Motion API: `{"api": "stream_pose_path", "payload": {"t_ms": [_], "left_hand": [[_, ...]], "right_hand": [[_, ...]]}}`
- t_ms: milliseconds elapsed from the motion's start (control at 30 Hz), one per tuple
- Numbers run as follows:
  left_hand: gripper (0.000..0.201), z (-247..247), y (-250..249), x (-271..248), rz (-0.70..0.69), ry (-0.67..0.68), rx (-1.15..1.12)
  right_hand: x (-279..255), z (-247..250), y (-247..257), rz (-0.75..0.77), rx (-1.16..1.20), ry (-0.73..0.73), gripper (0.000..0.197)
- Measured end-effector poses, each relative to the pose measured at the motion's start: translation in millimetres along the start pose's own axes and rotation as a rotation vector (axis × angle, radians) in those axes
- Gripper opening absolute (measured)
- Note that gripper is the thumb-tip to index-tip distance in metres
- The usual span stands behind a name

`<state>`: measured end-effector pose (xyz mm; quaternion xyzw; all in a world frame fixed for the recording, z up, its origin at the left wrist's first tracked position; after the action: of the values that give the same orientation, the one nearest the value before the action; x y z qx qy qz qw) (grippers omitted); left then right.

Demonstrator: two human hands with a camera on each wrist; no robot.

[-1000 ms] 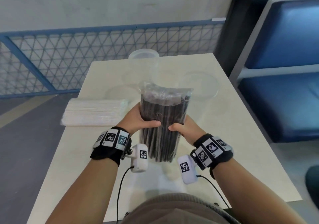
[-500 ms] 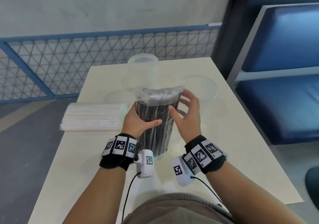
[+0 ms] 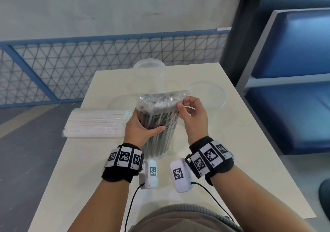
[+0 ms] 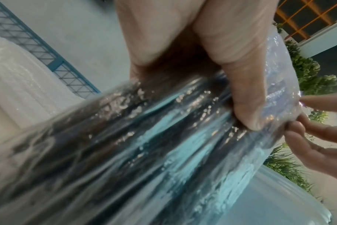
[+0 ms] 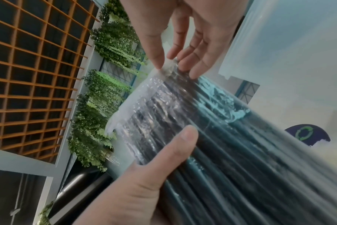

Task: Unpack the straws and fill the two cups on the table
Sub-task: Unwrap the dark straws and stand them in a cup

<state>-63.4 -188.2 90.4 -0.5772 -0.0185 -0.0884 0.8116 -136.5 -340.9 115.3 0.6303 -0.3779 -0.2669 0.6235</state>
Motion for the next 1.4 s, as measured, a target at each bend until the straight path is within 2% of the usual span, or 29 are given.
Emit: {"api": "stream_pose_path", "payload": {"t_ms": [100, 533, 633, 800, 867, 933, 1000, 1067, 1100, 1200, 1233, 1400], "left_hand": [[0.075, 0, -1, 2, -0.016, -0.006, -0.003], [0.07, -5, 4, 6, 0.022, -0.02, 0.043], [0.071, -5, 4, 7, 0.014, -0.013, 0.059], [0.077, -5, 3, 8, -0.013, -0.005, 0.113], [0.077, -4, 4, 10, 0.002, 0.001, 0.104], [0.078, -2, 6, 12, 0.024, -0.001, 0.084], [0.079, -1, 7, 12, 0.027, -0.002, 0.074], [0.077, -2, 5, 10, 0.018, 0.012, 0.08], [0.076, -3, 3, 9, 0.011, 0.019, 0.084], [0.075, -4, 1, 8, 0.011, 0.032, 0.084], [0.074, -4, 0, 8, 0.016, 0.041, 0.084], [0.069, -6, -6, 6, -0.029, 0.098, 0.109]], "right_hand": [[1, -2, 0, -0.058, 0.033, 0.035, 0.006], [5, -8, 8, -0.266, 0.224, 0.18, 0.014], [3, -8, 9, -0.315, 0.309, 0.177, 0.018], [4, -8, 13, -0.343, 0.389, 0.138, 0.012], [7, -4, 18, -0.206, 0.285, 0.112, 0.009], [8, 2, 22, 0.127, 0.013, 0.105, 0.031], [4, 0, 23, 0.479, -0.306, 0.175, 0.051], [1, -5, 21, 0.665, -0.49, 0.217, 0.054], [1, -6, 22, 0.69, -0.511, 0.207, 0.047], [10, -9, 34, 0.71, -0.422, 0.135, 0.01], [15, -10, 38, 0.704, -0.39, 0.13, 0.004], [41, -17, 62, 0.611, -0.287, 0.157, 0.004]]}}
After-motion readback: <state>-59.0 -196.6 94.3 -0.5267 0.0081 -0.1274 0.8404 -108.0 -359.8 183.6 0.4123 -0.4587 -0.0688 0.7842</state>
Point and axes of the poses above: each hand's wrist, its own x-axis towards the middle knuckle, its own z-axis out of the back of the hand, y = z × x, the point moved 3 cm from there along x, towards the middle knuckle, and after that the axes turned 11 degrees about -y, right-handed, at the moved point
